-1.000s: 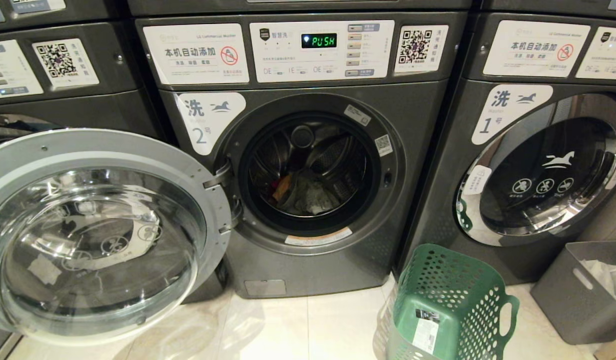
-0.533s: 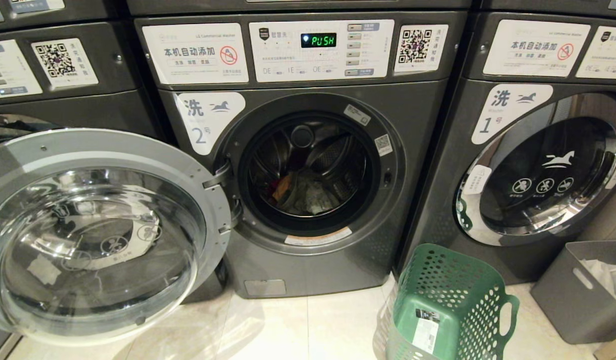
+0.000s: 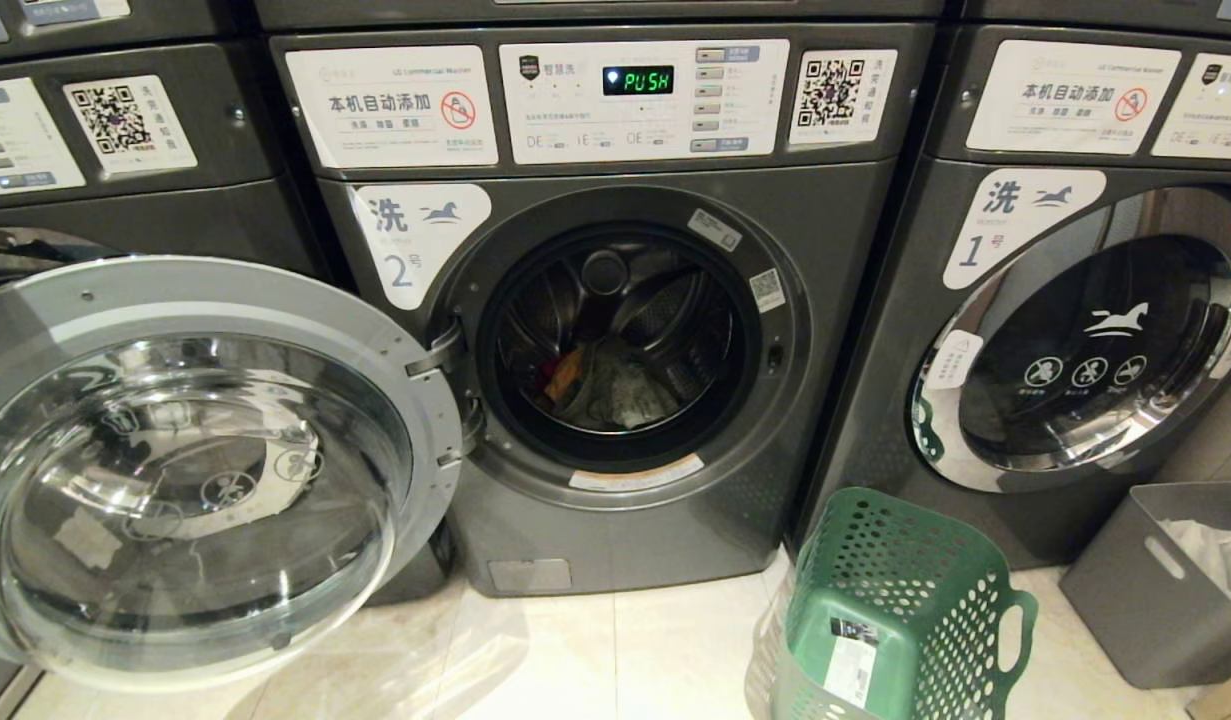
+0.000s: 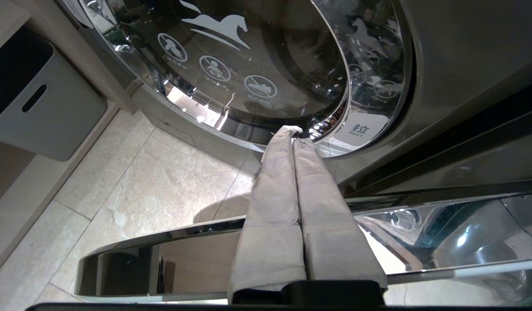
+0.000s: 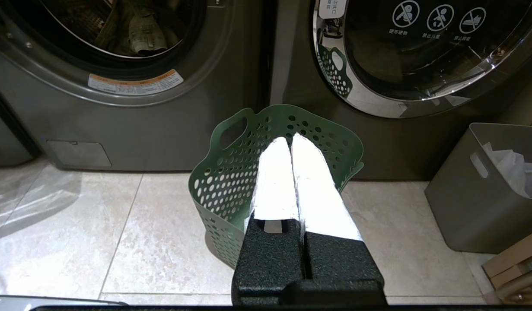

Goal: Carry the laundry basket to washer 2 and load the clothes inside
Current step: Close the washing machine door with the left hand

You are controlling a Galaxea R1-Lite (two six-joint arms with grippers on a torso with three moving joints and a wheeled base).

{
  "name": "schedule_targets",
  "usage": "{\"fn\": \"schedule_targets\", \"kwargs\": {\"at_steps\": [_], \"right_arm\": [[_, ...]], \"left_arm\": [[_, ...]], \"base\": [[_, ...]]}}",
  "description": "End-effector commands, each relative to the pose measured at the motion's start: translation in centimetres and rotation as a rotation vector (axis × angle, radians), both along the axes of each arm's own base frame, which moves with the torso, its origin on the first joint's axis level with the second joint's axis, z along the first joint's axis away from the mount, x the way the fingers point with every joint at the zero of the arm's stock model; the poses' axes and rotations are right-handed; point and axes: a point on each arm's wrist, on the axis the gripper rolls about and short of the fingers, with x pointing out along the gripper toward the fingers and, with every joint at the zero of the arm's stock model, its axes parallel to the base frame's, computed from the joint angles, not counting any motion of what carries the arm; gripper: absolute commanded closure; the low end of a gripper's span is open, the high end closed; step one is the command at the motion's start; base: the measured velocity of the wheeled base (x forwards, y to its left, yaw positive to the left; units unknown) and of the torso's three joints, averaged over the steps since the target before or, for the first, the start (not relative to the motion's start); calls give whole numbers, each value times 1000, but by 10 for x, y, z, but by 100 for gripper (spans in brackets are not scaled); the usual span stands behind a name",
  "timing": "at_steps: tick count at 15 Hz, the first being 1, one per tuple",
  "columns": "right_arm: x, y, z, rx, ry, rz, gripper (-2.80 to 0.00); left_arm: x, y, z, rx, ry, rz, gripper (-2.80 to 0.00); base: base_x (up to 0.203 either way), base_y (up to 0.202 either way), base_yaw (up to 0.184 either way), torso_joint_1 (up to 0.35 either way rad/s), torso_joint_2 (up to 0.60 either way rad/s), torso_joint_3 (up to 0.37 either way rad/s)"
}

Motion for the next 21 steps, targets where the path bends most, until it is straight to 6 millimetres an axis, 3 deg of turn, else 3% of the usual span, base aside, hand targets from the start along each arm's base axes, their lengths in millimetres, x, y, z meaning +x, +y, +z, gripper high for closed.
{"fn": "schedule_targets", "kwargs": {"at_steps": [1, 10, 16, 21], "right_arm": [[0, 0, 0, -1, 1, 1, 0], [0, 0, 0, 6, 1, 1, 0], [0, 0, 0, 20, 2, 1, 0], [0, 0, 0, 39, 2, -1, 0]], "left_arm": [[-4, -4, -2, -21, 37, -6, 0], [-54, -70, 14, -127, 260, -124, 0], [-84, -146, 28, -146, 335, -404, 0], [-90, -223, 28, -149, 366, -696, 0]], "base": [[0, 0, 0, 0, 0, 0], [0, 0, 0, 0, 0, 0], [0, 0, 0, 0, 0, 0], [0, 0, 0, 0, 0, 0]]}}
